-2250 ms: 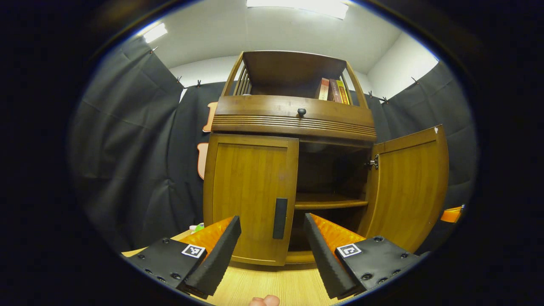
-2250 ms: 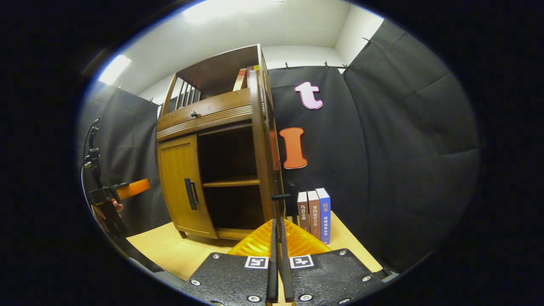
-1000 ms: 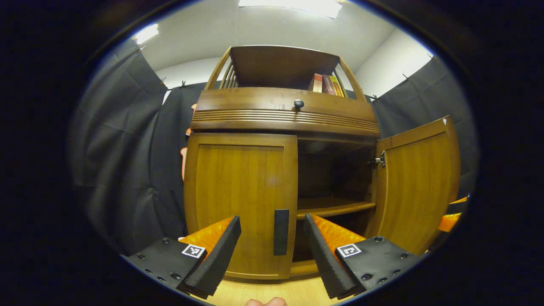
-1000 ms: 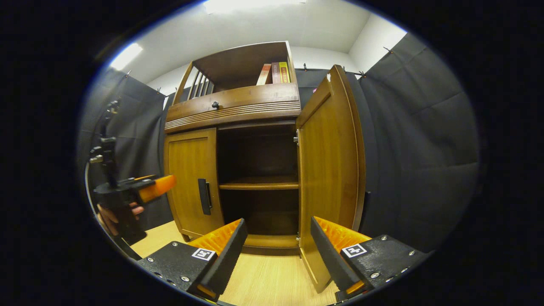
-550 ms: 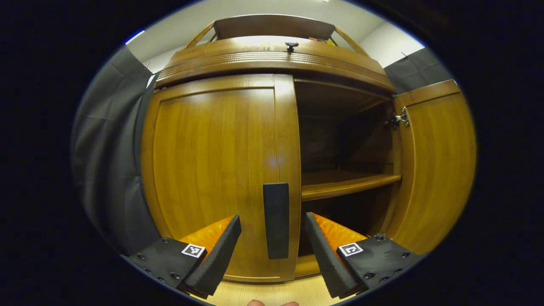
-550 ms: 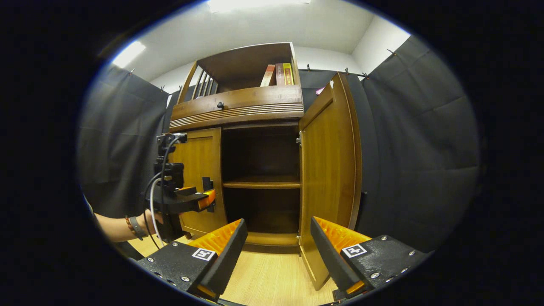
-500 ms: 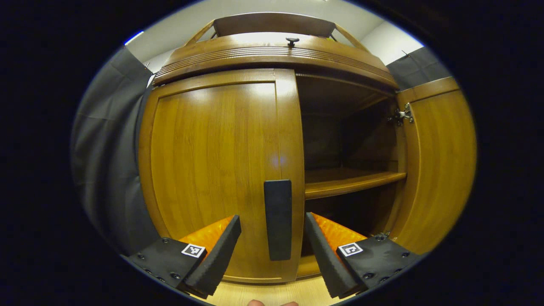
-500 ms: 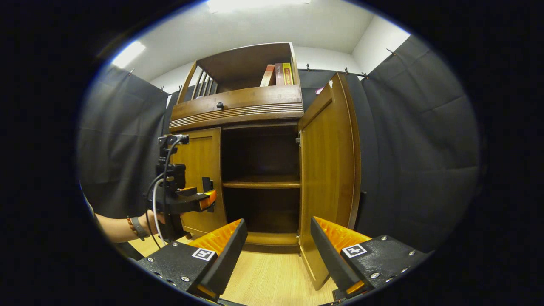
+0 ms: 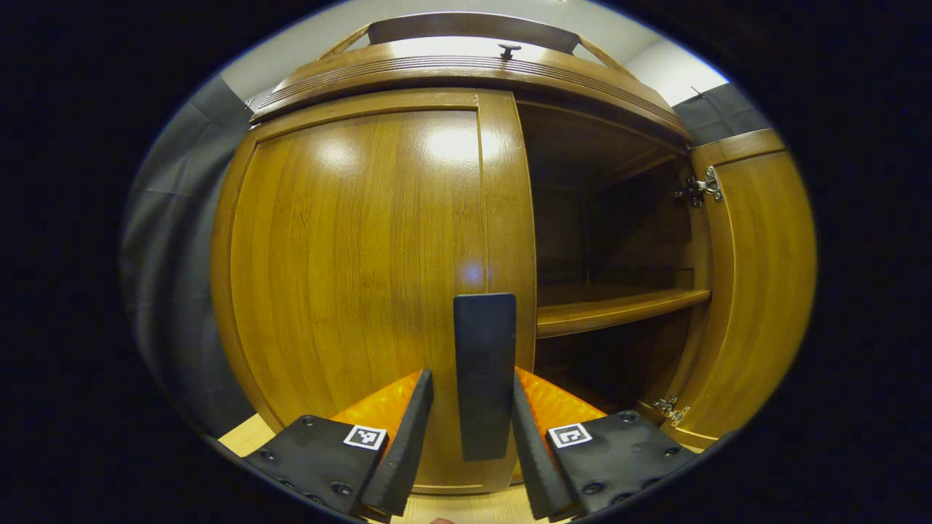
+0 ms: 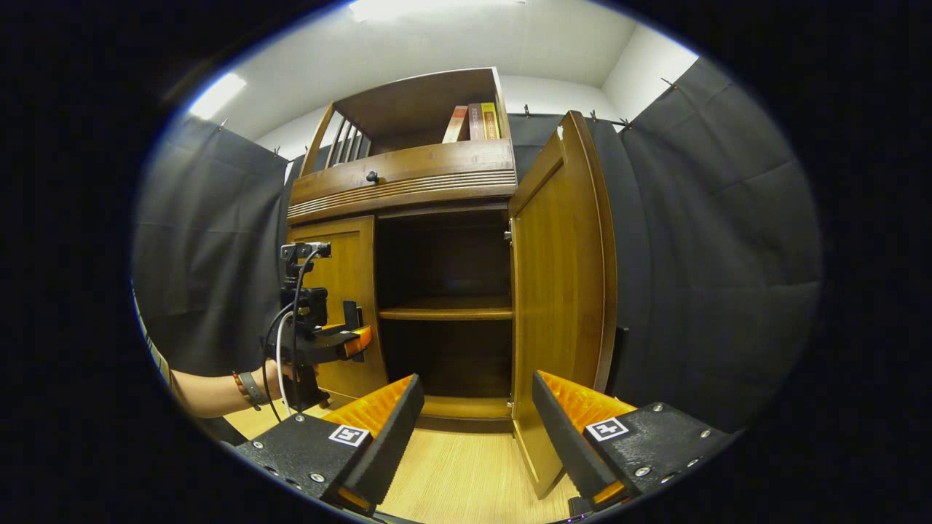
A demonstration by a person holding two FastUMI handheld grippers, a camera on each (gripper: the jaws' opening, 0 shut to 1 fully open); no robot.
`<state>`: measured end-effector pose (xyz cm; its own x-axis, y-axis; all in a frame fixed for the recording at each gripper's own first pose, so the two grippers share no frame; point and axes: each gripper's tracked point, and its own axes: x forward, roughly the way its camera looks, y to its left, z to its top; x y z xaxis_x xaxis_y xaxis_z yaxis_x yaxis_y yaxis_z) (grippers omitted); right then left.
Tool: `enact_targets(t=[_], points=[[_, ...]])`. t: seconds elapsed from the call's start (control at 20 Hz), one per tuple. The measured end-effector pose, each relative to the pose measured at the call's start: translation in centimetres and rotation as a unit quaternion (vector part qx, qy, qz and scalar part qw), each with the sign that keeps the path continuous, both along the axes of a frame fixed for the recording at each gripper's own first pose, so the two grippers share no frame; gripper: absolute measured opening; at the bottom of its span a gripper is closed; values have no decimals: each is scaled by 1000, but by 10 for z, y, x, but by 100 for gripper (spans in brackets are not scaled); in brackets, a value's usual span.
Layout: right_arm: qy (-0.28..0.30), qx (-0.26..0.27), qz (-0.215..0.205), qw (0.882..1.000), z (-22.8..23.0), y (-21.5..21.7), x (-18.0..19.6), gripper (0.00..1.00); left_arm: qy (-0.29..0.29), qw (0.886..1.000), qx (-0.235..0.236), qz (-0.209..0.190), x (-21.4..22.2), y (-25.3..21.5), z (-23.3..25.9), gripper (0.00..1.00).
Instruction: Open the right door of the double-door shoe cabinet with the right hand, and open the left door with the left hand.
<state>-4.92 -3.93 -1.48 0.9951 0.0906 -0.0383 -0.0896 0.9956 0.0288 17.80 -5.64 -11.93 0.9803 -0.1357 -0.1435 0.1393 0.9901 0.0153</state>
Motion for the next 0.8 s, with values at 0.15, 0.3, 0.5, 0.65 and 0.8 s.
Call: enact_targets(t=[0.15, 0.3, 0.5, 0.65, 0.8], points=[[-1, 1, -1, 1000, -1, -1, 2, 93, -2, 1000, -13, -3, 2, -8, 0, 49], [2, 0, -4, 1000, -4, -2, 3, 93, 7, 1000, -16, 13, 0, -6, -2, 38], [5, -2, -6, 1000, -8, -2, -3, 93, 18, 999, -5, 27, -3, -4, -3, 31], [8, -6, -9, 1000, -12, -3, -7, 93, 27, 999, -8, 33, -19, -1, -1, 33], [9, -5, -7, 1000, -12, 0, -11, 93, 30, 999, -1, 42, -47, 8, 6, 34]])
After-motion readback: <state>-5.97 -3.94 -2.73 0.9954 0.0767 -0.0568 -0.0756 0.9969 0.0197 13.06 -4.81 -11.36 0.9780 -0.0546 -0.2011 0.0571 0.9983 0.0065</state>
